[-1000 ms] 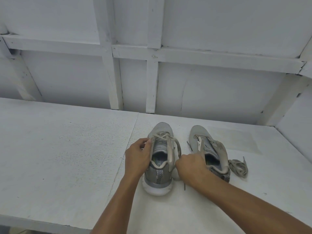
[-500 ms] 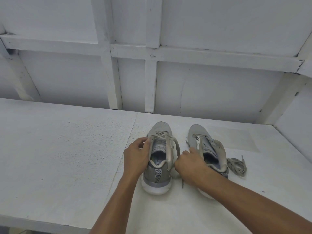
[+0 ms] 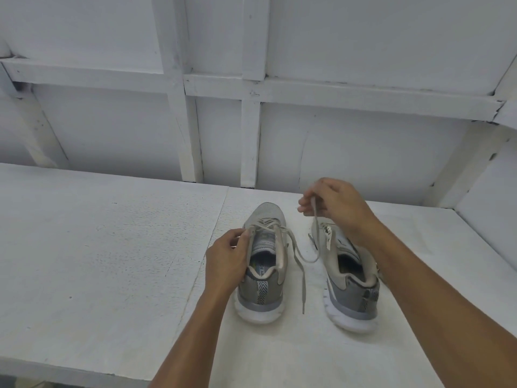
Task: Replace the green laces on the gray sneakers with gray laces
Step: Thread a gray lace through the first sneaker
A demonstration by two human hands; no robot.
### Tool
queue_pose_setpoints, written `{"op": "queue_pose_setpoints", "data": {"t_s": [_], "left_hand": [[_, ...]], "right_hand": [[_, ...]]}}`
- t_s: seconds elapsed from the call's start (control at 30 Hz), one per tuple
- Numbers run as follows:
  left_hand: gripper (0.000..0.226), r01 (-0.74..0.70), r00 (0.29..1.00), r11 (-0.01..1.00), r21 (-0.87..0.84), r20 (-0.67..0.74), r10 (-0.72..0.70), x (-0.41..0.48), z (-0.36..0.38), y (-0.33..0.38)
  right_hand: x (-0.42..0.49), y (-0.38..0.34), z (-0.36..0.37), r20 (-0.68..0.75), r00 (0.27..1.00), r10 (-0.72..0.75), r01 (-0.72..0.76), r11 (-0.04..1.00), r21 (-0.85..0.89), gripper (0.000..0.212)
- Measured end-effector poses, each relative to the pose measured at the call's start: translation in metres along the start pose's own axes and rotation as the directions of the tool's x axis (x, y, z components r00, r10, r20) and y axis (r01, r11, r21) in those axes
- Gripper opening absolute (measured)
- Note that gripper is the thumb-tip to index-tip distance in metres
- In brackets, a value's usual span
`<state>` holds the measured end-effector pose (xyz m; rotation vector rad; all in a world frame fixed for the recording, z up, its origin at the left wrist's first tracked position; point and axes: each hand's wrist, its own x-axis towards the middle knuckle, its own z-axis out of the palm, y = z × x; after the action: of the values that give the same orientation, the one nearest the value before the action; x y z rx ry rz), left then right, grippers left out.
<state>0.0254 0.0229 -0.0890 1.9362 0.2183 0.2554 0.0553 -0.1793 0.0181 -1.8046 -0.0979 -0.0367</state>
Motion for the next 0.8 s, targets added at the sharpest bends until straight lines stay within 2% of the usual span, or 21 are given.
{"op": "queue_pose_setpoints", "data": {"t_s": [0.07, 0.17, 0.23, 0.3, 0.43, 0.6, 0.8], "left_hand": [[0.034, 0.000, 1.000, 1.000, 0.000, 0.000, 0.000, -0.001, 0.000, 0.001], [0.033, 0.001, 1.000, 1.000, -0.002, 0.003, -0.001, -0.001, -0.001, 0.002], [0.034, 0.002, 1.000, 1.000, -0.006, 0.006, -0.002, -0.001, 0.000, 0.002], [0.034, 0.006, 1.000, 1.000, -0.005, 0.006, -0.006, -0.001, 0.000, 0.001], [0.034, 0.011, 1.000, 1.000, -0.012, 0.003, -0.011, -0.001, 0.000, 0.001], [0.033, 0.028, 1.000, 0.999, -0.018, 0.004, -0.028, -0.002, -0.001, 0.003], [0.028, 0.065, 0.998, 0.996, -0.064, 0.001, -0.065, -0.001, 0.000, 0.003]], "right_hand": [[0.002, 0.004, 0.004, -0.059, 0.998, -0.003, 0.003, 1.000, 0.002, 0.031], [0.004, 0.014, 0.011, -0.120, 0.992, -0.041, 0.025, 0.990, -0.136, 0.038], [0.003, 0.018, 0.013, -0.076, 0.996, -0.039, 0.028, 0.989, -0.147, 0.027], [0.002, 0.019, 0.016, 0.029, 0.999, 0.019, -0.014, 0.987, -0.159, 0.012], [0.003, 0.022, 0.019, 0.165, 0.979, 0.117, -0.079, 0.972, -0.221, 0.018], [0.007, 0.026, 0.030, 0.113, 0.985, 0.133, -0.110, 0.976, -0.190, 0.012], [0.012, 0.031, 0.046, 0.083, 0.992, 0.091, -0.063, 0.955, -0.289, 0.020]]}}
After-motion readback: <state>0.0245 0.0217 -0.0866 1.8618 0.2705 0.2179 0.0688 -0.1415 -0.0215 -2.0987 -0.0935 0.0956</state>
